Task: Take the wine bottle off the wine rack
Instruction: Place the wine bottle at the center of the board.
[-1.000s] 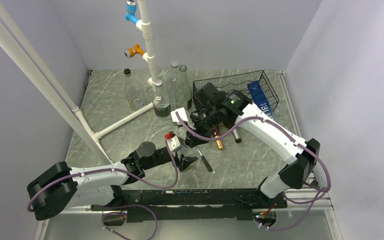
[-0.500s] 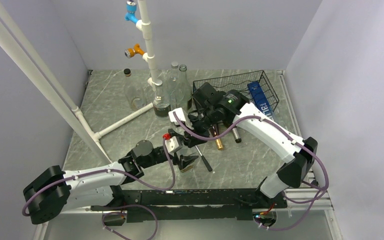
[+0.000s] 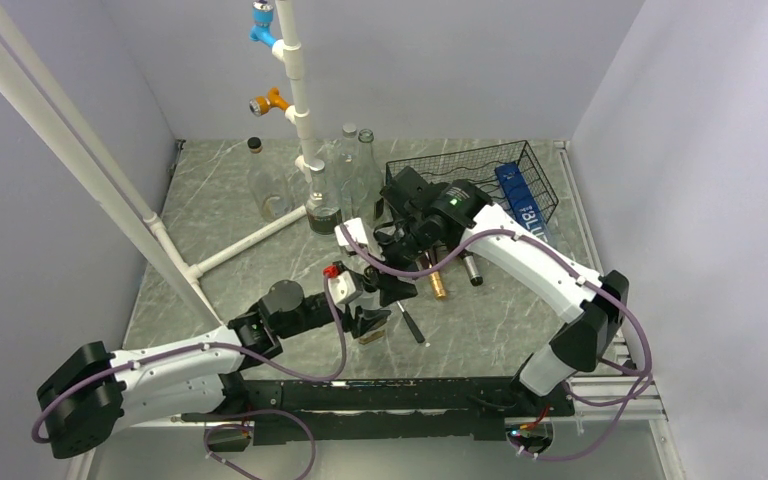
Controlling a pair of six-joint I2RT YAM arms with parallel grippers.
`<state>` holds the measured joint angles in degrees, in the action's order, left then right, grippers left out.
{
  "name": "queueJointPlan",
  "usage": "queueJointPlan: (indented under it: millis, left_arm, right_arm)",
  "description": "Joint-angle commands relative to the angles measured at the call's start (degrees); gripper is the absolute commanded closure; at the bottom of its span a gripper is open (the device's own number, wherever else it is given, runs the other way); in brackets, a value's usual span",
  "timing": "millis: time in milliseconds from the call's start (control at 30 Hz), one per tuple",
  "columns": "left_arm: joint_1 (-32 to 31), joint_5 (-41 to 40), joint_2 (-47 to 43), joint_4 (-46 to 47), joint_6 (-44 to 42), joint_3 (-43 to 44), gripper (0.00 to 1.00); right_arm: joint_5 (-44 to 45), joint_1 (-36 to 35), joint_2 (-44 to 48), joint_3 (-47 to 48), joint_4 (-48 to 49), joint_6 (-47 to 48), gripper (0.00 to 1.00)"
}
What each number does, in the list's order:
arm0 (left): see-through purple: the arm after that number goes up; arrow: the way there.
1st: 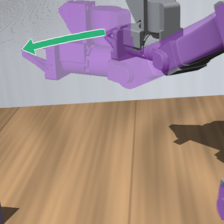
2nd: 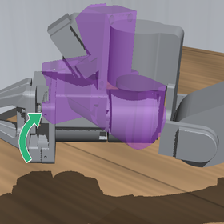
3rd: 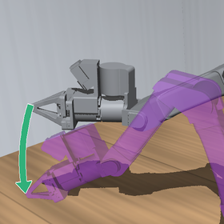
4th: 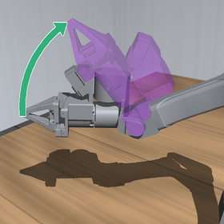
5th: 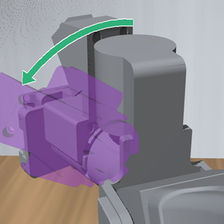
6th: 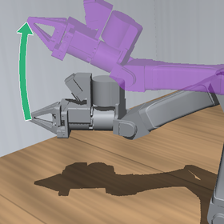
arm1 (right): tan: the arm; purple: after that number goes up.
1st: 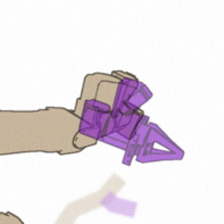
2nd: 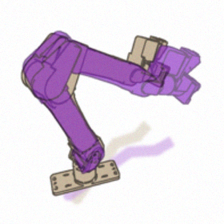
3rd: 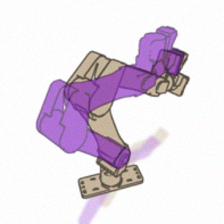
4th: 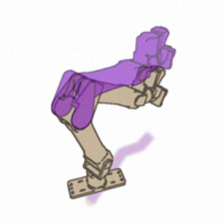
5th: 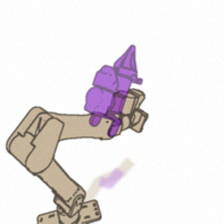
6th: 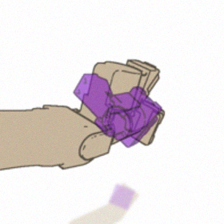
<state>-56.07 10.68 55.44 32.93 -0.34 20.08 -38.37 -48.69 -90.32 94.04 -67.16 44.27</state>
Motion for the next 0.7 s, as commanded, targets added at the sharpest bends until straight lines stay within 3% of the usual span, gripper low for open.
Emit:
queueJointPlan:
  millis: [0, 233, 433, 667]
  left_arm:
    - [0.18, -0.56, -3.07, 0.12, -0.26, 2.55, 1.00]
    - [0.18, -1.36, -6.64, -1.93, -0.43, 2.97, 1.00]
    - [0.16, -2.50, -7.69, -4.13, -0.30, 3.47, 1.00]
    - [0.22, -4.43, -8.22, -4.87, -0.02, 4.08, 1.00]
  right_arm:
    - [0.12, -0.22, -0.16, 0.10, -3.05, -0.77, 0.21]
    - [-2.90, 1.19, 1.42, 2.09, -6.45, 1.25, 0.02]
    - [-6.43, 6.05, 5.83, 1.35, -8.13, 3.59, 0.01]
    - [-14.62, 17.97, 13.33, -3.38, -7.95, 6.96, 0.00]
